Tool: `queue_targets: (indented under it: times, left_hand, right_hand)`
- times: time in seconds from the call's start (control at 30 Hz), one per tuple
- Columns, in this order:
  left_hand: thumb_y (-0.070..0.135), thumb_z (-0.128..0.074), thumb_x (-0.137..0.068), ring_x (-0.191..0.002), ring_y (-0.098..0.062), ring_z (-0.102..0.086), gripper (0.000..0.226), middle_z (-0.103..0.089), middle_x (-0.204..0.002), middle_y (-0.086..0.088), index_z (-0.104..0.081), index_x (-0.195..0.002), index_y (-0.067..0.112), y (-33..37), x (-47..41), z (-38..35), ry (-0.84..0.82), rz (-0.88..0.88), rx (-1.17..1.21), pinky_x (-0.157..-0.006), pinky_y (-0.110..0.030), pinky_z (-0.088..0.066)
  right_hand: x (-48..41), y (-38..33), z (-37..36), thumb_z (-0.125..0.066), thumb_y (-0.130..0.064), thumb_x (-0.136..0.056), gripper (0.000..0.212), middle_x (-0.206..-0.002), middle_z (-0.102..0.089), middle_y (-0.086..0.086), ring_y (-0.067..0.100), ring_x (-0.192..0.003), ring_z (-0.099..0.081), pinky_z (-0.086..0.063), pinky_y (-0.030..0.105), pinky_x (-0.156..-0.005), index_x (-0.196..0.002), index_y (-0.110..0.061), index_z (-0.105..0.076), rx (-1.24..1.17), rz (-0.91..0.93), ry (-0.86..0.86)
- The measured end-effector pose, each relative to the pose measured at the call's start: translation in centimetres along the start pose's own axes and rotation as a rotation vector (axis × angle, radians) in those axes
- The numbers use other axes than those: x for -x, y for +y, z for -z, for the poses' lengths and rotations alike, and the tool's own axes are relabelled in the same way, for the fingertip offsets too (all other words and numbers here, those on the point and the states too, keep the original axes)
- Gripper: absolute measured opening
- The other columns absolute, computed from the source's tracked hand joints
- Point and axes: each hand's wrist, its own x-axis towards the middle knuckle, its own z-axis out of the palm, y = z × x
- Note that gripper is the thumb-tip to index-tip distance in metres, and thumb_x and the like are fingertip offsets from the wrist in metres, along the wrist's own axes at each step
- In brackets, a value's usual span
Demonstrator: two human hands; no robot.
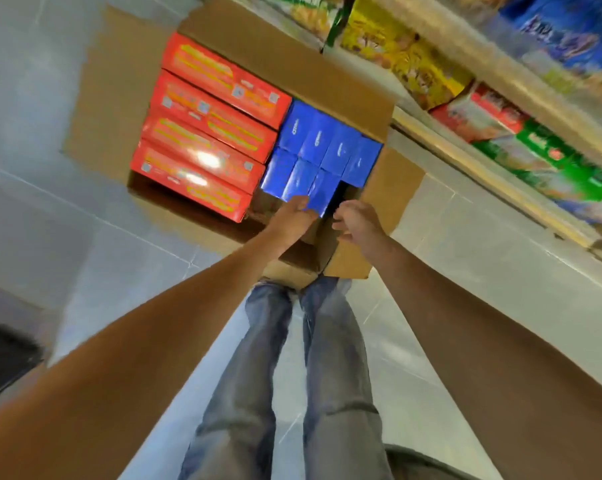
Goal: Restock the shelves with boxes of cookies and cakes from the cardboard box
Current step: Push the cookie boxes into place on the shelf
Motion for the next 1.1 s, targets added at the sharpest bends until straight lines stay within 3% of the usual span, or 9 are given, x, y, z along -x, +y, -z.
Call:
queue_targets:
  times: [0.07,0.17,0.3,0.4,0.47,0.6,0.73,0.93,1.1]
  left_hand:
    - [0.011,-0.052,-0.094,-0.11,-0.014,-0.046,0.049,-0.048,-0.128,-0.006,-0.039,-0.141,0.006,-1.4,-3.2,-1.2,0.007,0.019,0.013,-0.083,-0.018,-0.038]
    - [0.011,-0.048,-0.095,-0.135,-0.019,-0.037,0.049,-0.034,-0.149,-0.005,-0.037,-0.143,0.012,-2.4,-6.4,-2.1,-0.01,-0.024,-0.069,-0.106,-0.024,-0.03]
    - [0.0,-0.042,-0.088,-0.127,-0.022,-0.044,0.044,-0.04,-0.137,-0.01,-0.048,-0.132,0.005,-4.1,-8.1,-3.1,0.083,-0.234,-0.265,-0.103,-0.025,-0.035]
    - [-0.008,-0.039,-0.082,-0.096,-0.021,-0.053,0.029,-0.054,-0.107,-0.01,-0.054,-0.103,0.004,-5.2,-8.2,-3.1,0.107,-0.284,-0.159,-0.081,-0.022,-0.043]
    - [-0.012,-0.033,-0.081,-0.081,-0.019,-0.053,0.025,-0.054,-0.087,-0.008,-0.048,-0.091,0.006,-6.0,-8.4,-2.7,0.048,-0.27,-0.092,-0.072,-0.025,-0.043]
    - [-0.016,-0.026,-0.082,-0.1,-0.02,-0.061,0.039,-0.063,-0.104,-0.014,-0.047,-0.112,-0.003,-7.2,-8.0,-1.6,-0.087,-0.124,0.035,-0.09,-0.025,-0.049]
    - [-0.011,-0.028,-0.084,-0.103,-0.023,-0.06,0.037,-0.066,-0.11,-0.017,-0.05,-0.113,-0.003,-6.9,-7.0,-0.4,0.023,-0.072,0.055,-0.095,-0.03,-0.045]
    - [-0.007,-0.031,-0.088,-0.097,-0.023,-0.054,0.042,-0.061,-0.121,-0.016,-0.048,-0.126,0.0,-3.8,-3.9,3.5,0.017,-0.094,-0.072,-0.071,-0.022,-0.042]
    - [-0.004,-0.034,-0.09,-0.118,-0.028,-0.055,0.044,-0.059,-0.127,-0.011,-0.046,-0.131,0.006,0.6,1.2,5.3,-0.093,-0.122,-0.225,-0.086,-0.029,-0.042]
  right_hand:
    - [-3.7,1.5,-1.1,-0.046,-0.01,-0.095,0.016,-0.095,-0.055,0.011,0.019,-0.076,-0.054,-0.049,0.032,-0.068,-0.11,-0.01,-0.052,0.008,-0.028,-0.007]
    - [-7.6,2.8,-1.9,-0.045,-0.014,-0.096,0.039,-0.106,-0.052,0.006,0.02,-0.097,-0.052,-0.048,0.041,-0.091,-0.136,-0.01,-0.043,-0.029,-0.015,-0.036]
    - [-11.1,3.0,-3.3,-0.048,-0.035,-0.097,0.039,-0.109,-0.053,0.004,0.019,-0.094,-0.054,-0.051,0.036,-0.08,-0.129,-0.013,-0.045,-0.136,-0.026,-0.021]
    - [-12.7,3.3,-4.1,-0.054,-0.042,-0.093,0.058,-0.131,-0.052,0.009,0.025,-0.118,-0.053,-0.048,0.036,-0.094,-0.138,-0.006,-0.041,-0.102,0.013,0.069]
    - [-13.6,3.8,-4.3,-0.058,-0.042,-0.091,0.062,-0.126,-0.052,0.007,0.021,-0.114,-0.051,-0.043,0.03,-0.085,-0.137,-0.005,-0.04,-0.028,0.013,0.101]
    - [-14.4,4.2,-4.6,-0.068,-0.039,-0.084,0.062,-0.122,-0.058,0.009,0.025,-0.11,-0.057,-0.041,0.027,-0.074,-0.129,-0.003,-0.045,0.156,0.067,0.18]
    - [-12.9,4.3,-4.5,-0.065,-0.032,-0.086,0.056,-0.127,-0.057,0.01,0.03,-0.113,-0.057,-0.049,0.033,-0.082,-0.132,-0.005,-0.046,0.065,0.008,0.195]
    - [-7.1,5.0,-0.8,-0.066,-0.033,-0.085,0.05,-0.096,-0.066,0.017,0.034,-0.089,-0.065,-0.053,0.056,-0.086,-0.121,0.0,-0.057,0.128,-0.082,0.048]
    - [0.4,3.5,3.7,-0.06,-0.025,-0.091,0.028,-0.105,-0.066,0.008,0.023,-0.088,-0.064,-0.054,0.035,-0.072,-0.117,-0.015,-0.059,0.304,-0.002,-0.204]
